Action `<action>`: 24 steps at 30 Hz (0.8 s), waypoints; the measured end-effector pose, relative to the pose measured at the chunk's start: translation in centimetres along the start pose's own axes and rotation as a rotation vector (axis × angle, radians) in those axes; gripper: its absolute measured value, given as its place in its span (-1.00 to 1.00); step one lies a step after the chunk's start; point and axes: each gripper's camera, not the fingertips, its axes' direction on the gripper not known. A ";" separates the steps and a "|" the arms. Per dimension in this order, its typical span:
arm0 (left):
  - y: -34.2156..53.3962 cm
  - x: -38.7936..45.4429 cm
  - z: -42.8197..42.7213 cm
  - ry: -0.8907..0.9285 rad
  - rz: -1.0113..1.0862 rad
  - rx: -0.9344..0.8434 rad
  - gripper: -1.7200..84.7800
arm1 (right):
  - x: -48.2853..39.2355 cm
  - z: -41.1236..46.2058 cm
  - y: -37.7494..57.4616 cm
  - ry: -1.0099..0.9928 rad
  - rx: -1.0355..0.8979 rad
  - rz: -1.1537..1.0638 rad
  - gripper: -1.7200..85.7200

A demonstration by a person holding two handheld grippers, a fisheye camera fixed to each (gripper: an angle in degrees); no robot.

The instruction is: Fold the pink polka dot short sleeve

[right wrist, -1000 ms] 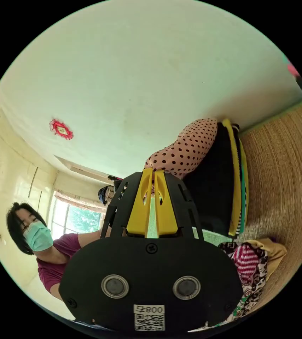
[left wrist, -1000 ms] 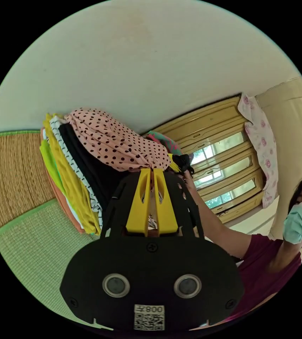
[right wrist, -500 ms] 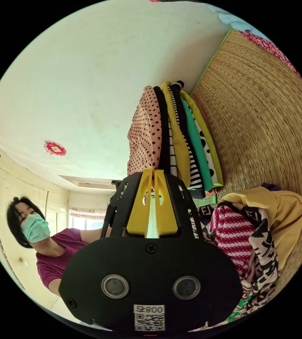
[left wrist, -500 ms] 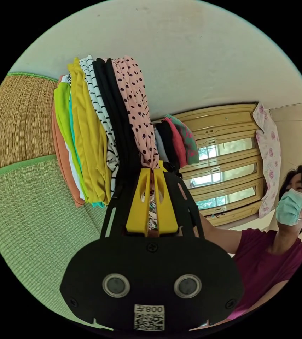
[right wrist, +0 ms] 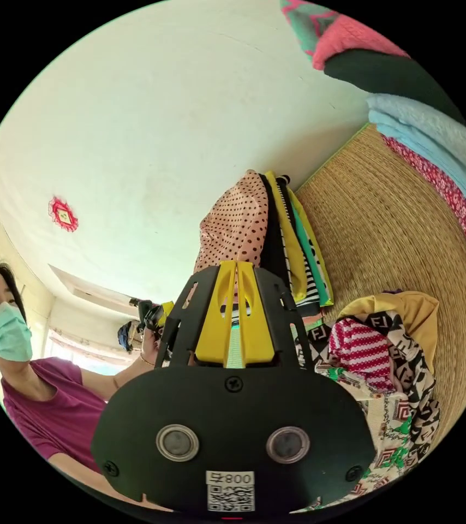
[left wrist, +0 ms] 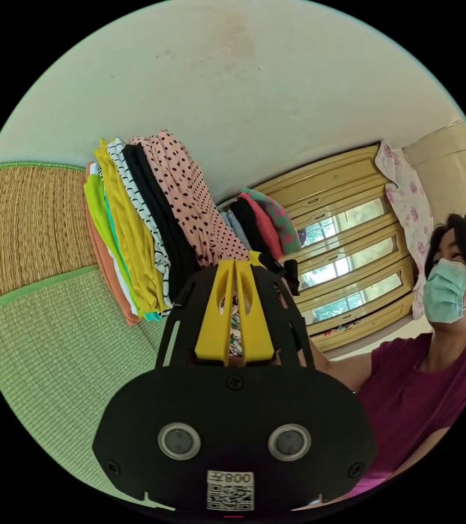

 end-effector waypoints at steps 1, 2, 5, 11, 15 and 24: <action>-0.2 -0.1 0.7 -0.011 0.023 -0.021 -0.96 | -0.6 0.4 0.2 0.018 0.001 -0.013 -0.96; -0.3 -0.4 1.4 -0.029 0.032 -0.035 -0.96 | -1.3 0.8 0.6 0.068 0.016 -0.017 -0.96; 0.1 -1.4 2.6 -0.052 0.047 -0.061 -0.96 | 0.4 -0.3 2.1 0.157 0.106 0.064 -0.96; 3.3 -3.5 3.1 -0.178 0.027 -0.129 -0.96 | 2.8 -3.1 5.6 0.114 0.210 0.109 -0.96; 6.0 -3.7 1.8 -0.146 0.002 -0.090 -0.96 | -2.1 3.2 6.6 0.023 0.060 -0.072 -0.96; 11.7 -2.1 -0.8 -0.234 0.020 -0.126 -0.96 | -3.2 17.6 11.8 0.139 -0.188 -0.154 -0.96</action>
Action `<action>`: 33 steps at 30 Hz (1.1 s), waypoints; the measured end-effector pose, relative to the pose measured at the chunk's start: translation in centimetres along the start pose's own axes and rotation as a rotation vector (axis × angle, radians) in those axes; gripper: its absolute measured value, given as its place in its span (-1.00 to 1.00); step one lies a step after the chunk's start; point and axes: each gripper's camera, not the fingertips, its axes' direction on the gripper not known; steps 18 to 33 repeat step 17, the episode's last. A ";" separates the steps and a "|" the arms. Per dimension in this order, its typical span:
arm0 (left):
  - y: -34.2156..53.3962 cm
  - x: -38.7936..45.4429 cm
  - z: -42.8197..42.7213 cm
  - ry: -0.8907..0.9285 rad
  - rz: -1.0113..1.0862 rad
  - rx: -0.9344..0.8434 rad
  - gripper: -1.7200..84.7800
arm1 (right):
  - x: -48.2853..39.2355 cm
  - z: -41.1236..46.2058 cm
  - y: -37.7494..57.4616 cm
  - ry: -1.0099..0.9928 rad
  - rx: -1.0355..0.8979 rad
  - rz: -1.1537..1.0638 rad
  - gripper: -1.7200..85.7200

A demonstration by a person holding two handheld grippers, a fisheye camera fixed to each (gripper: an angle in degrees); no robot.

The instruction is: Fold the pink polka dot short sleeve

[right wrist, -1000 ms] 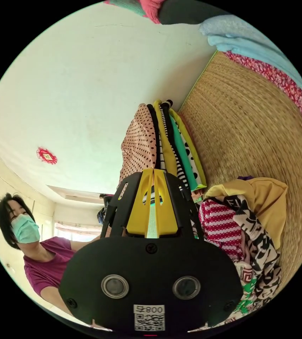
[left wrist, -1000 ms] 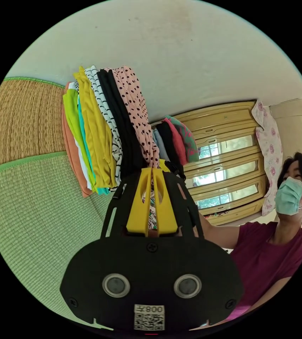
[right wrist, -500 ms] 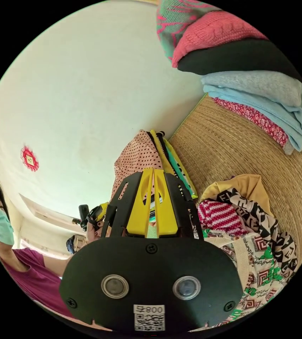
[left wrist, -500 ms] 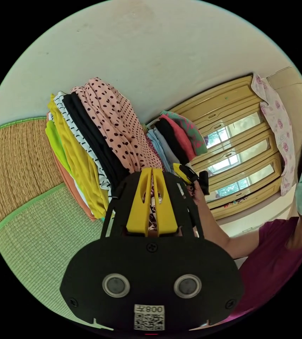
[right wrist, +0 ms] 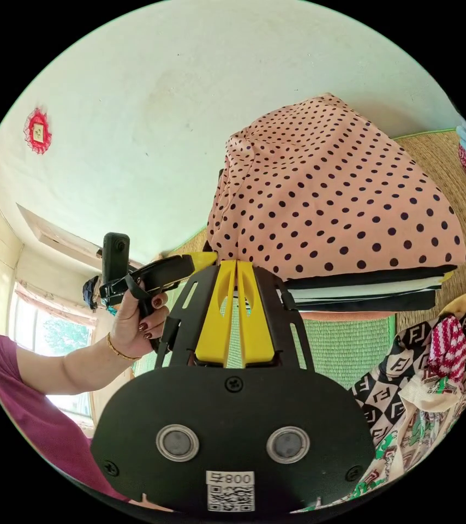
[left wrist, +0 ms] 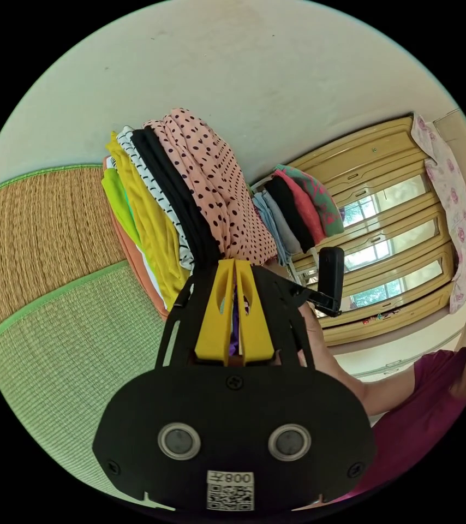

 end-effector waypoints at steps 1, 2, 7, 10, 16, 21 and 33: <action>1.2 0.6 -0.7 -0.035 0.021 -0.004 -0.96 | 0.1 0.2 0.3 0.005 0.003 0.001 -0.96; 2.5 1.0 -1.4 -0.066 0.034 -0.009 -0.96 | 0.4 0.4 1.0 0.005 0.011 0.006 -0.96; 10.2 2.8 -4.3 -0.103 0.066 -0.062 -0.96 | 0.9 0.1 4.6 0.033 0.035 0.002 -0.96; 17.7 4.1 -4.9 -0.164 0.075 -0.206 -0.96 | 1.0 0.4 9.1 0.081 0.008 0.014 -0.96; 34.8 4.6 -5.4 -0.187 -0.050 -0.512 -0.96 | 3.5 4.3 21.1 0.058 -0.172 0.139 -0.96; 37.8 5.1 -5.8 -0.200 -0.048 -0.554 -0.96 | 3.8 5.0 23.3 0.064 -0.198 0.158 -0.96; 37.8 5.1 -5.8 -0.200 -0.048 -0.554 -0.96 | 3.8 5.0 23.3 0.064 -0.198 0.158 -0.96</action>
